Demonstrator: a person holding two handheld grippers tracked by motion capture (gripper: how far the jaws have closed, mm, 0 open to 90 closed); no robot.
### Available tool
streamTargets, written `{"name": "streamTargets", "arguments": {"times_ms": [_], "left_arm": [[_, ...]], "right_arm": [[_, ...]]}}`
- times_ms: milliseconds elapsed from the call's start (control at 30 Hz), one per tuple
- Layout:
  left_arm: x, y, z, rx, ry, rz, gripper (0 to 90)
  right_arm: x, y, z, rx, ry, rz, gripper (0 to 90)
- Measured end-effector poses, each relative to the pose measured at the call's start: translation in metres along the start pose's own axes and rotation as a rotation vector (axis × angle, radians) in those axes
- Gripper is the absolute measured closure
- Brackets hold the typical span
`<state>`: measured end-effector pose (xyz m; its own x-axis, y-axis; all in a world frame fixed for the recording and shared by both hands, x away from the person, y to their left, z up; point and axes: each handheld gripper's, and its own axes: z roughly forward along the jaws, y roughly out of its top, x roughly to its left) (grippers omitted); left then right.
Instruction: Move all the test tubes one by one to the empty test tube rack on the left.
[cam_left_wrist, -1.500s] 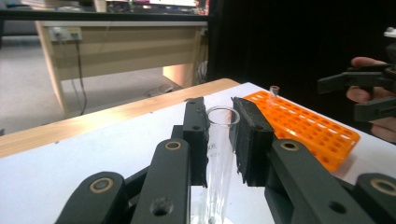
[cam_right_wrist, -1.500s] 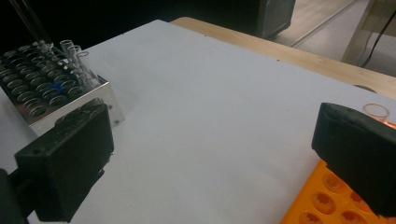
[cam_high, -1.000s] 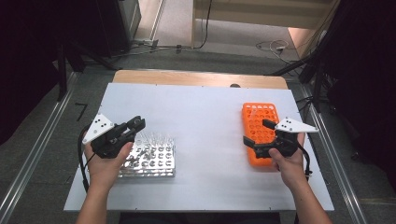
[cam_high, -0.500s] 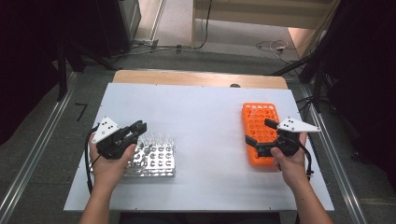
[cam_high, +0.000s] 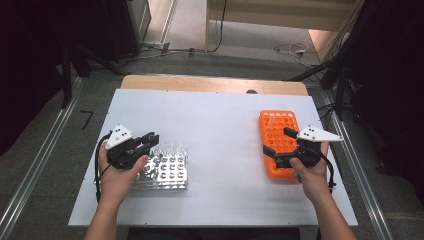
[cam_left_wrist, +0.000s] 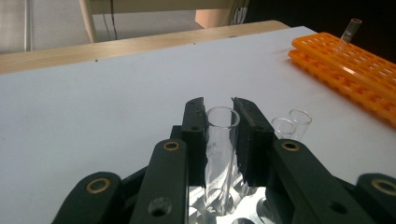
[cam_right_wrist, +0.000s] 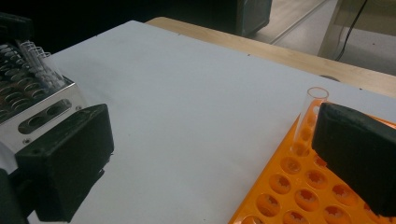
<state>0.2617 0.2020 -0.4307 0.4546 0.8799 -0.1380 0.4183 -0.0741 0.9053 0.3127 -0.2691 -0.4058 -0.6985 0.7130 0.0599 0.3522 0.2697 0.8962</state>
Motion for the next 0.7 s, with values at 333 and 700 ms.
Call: {"name": "streamTargets", "arguments": {"times_ms": [333,700], "left_arm": [[-0.0001,-0.0001,0.0034,0.055,-0.023,-0.009,73.5],[0.0017,0.0020,-0.0010,0.015,-0.035,-0.028,60.6]], "right_arm": [[-0.0014,-0.0009,0.0007,0.005,-0.002,0.001,0.0],[-0.0049,-0.0025,0.0014,0.010,-0.009,0.003,0.0]]}}
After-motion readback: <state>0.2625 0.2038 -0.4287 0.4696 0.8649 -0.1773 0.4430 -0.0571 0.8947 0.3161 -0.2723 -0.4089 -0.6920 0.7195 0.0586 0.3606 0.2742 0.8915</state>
